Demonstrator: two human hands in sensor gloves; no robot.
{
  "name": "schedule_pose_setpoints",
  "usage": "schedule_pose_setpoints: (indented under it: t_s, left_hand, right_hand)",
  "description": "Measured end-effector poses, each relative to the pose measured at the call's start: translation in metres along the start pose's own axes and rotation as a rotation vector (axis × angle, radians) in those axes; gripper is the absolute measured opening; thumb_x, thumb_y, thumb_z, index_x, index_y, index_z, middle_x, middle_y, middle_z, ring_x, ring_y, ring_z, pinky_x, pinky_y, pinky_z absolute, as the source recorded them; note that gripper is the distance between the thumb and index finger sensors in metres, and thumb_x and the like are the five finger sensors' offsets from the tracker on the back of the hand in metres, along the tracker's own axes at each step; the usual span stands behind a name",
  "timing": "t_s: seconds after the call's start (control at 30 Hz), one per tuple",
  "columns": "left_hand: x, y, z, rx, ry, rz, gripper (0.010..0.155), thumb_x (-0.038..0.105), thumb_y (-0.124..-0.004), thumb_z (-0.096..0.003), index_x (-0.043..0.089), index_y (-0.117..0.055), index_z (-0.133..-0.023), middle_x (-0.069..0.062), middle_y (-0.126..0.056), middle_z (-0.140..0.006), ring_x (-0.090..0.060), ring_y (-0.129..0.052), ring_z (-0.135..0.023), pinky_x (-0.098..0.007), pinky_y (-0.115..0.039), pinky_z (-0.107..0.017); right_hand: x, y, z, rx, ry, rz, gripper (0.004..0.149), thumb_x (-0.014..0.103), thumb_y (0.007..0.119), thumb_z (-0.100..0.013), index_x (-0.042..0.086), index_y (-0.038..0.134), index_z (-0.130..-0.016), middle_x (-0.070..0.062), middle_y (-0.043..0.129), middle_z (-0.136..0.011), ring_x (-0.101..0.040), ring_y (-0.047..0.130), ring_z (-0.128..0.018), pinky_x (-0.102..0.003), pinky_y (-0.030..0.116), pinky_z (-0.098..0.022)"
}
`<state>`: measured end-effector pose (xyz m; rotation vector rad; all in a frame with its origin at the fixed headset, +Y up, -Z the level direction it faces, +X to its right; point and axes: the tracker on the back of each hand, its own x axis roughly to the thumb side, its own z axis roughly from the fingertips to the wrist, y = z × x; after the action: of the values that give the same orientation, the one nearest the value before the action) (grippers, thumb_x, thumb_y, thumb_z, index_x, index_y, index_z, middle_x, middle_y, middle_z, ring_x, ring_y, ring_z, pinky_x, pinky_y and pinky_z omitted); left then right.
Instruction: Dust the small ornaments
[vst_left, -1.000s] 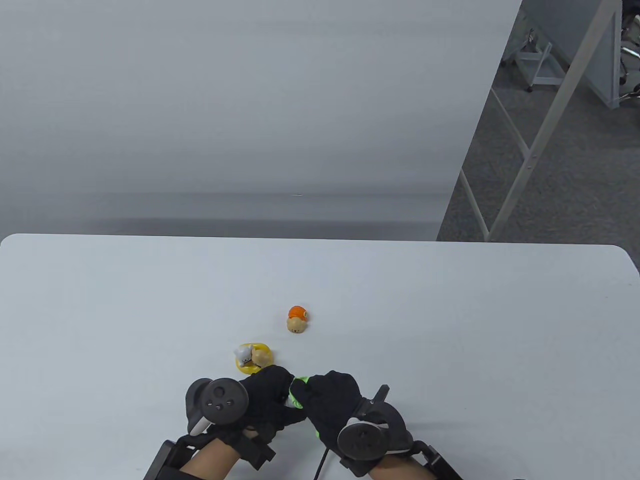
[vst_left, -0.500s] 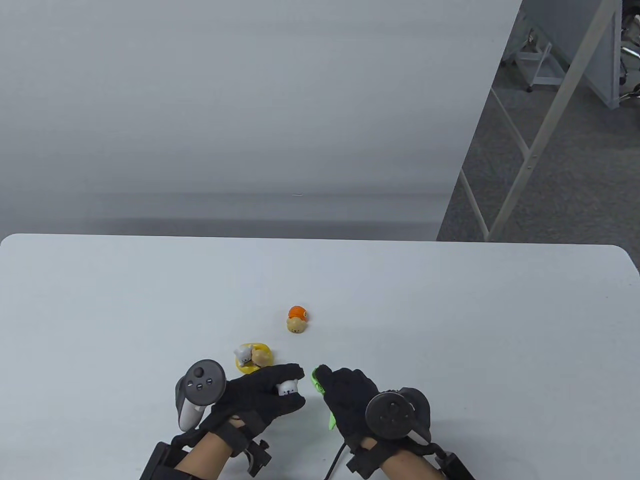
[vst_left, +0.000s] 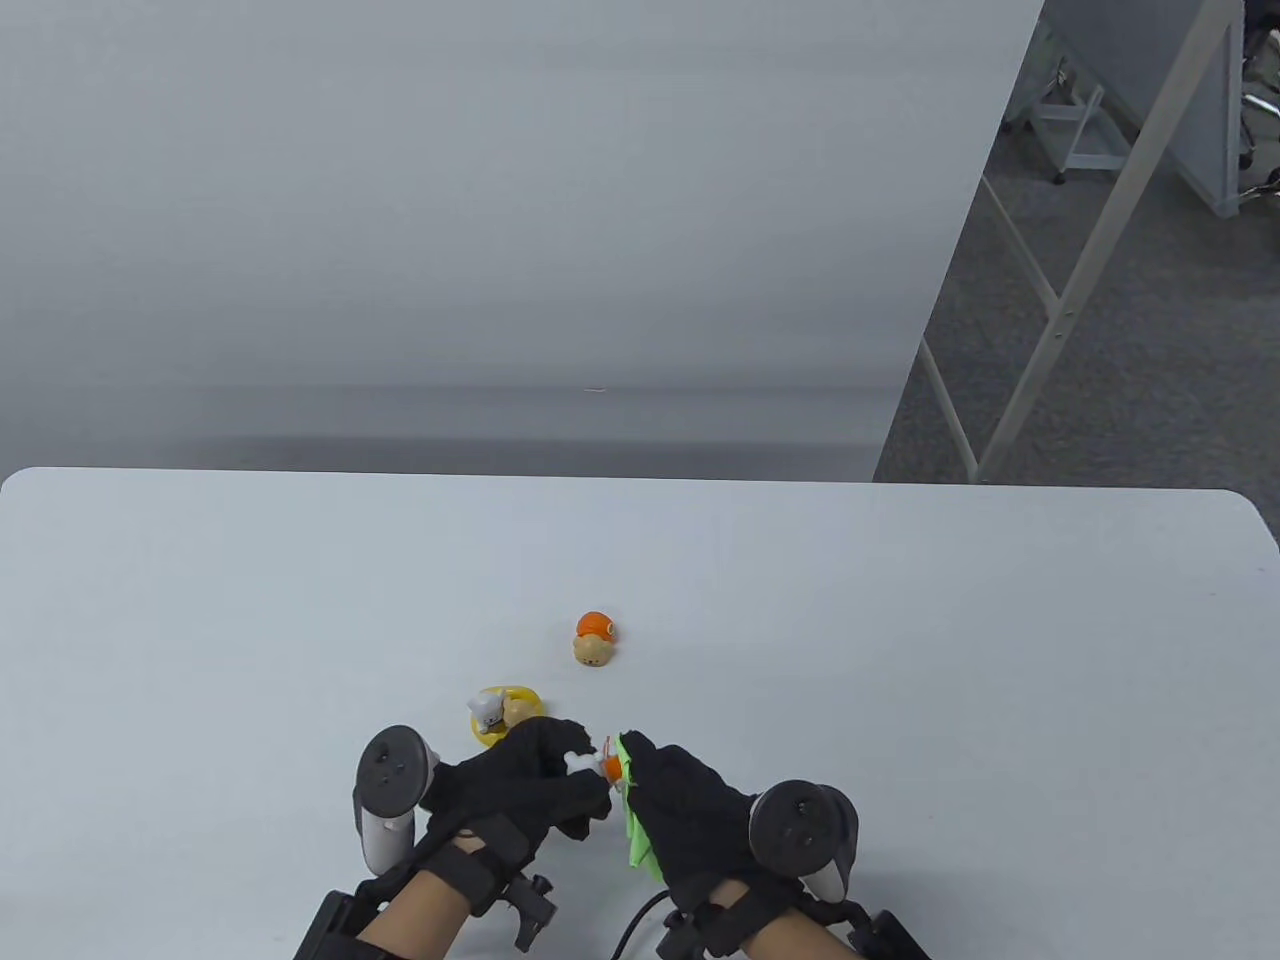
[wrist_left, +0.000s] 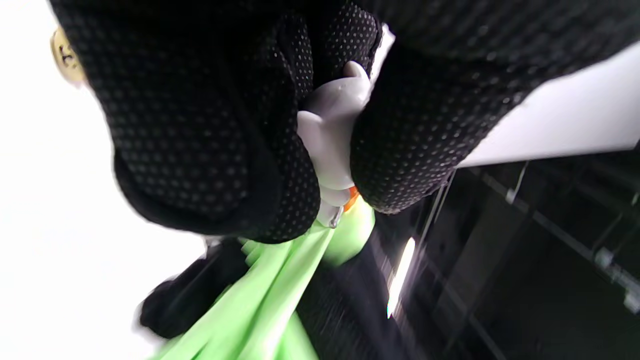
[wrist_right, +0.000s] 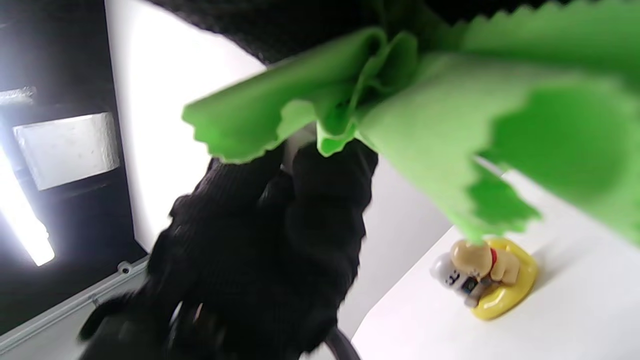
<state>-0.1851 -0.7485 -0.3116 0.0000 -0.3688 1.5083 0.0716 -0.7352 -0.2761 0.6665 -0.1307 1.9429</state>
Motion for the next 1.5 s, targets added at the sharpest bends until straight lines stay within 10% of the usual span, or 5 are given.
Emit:
schedule_pose_setpoints:
  t_s: [0.5,0.9,1.17,1.5]
  left_hand:
    - [0.011,-0.011,-0.001,-0.129,-0.031,-0.100,0.059,0.036,-0.111,-0.0394,0.004,-0.086,-0.083,-0.023,-0.099,-0.072,-0.029,-0.122,-0.040,-0.038,-0.111,-0.020]
    - [0.031,0.020,-0.002,0.140,-0.099,-0.081,0.058,0.035,-0.106,-0.0443,0.005,-0.084,-0.089,-0.023,-0.096,-0.079,-0.030,-0.121,-0.048,-0.038,-0.111,-0.026]
    - [0.101,0.068,-0.011,-0.001,-0.219,-0.502,0.056,0.026,-0.101,-0.0453,0.006,-0.085,-0.095,-0.025,-0.087,-0.093,-0.039,-0.111,-0.062,-0.048,-0.104,-0.038]
    - [0.069,0.078,-0.014,-0.247,-0.064,-1.047,0.062,0.028,-0.103,-0.0421,0.006,-0.079,-0.095,-0.021,-0.089,-0.093,-0.047,-0.103,-0.072,-0.061,-0.093,-0.046]
  right_hand:
    - [0.001,-0.013,-0.011,-0.028,-0.009,-0.062,0.044,0.012,0.080,-0.054,-0.002,0.073,-0.095,-0.039,0.087,-0.076,-0.050,0.094,-0.054,-0.073,0.078,-0.047]
    - [0.006,-0.006,-0.005,0.073,-0.019,0.037,0.043,0.012,0.082,-0.053,-0.003,0.076,-0.093,-0.038,0.089,-0.075,-0.049,0.095,-0.052,-0.073,0.080,-0.046]
    - [0.002,-0.047,0.001,-0.063,0.038,0.029,0.044,0.013,0.082,-0.054,-0.003,0.075,-0.094,-0.039,0.089,-0.074,-0.049,0.095,-0.052,-0.073,0.079,-0.046]
    - [0.000,-0.057,0.003,-0.090,0.055,0.054,0.044,0.013,0.082,-0.054,-0.003,0.076,-0.094,-0.038,0.089,-0.075,-0.049,0.095,-0.052,-0.073,0.079,-0.046]
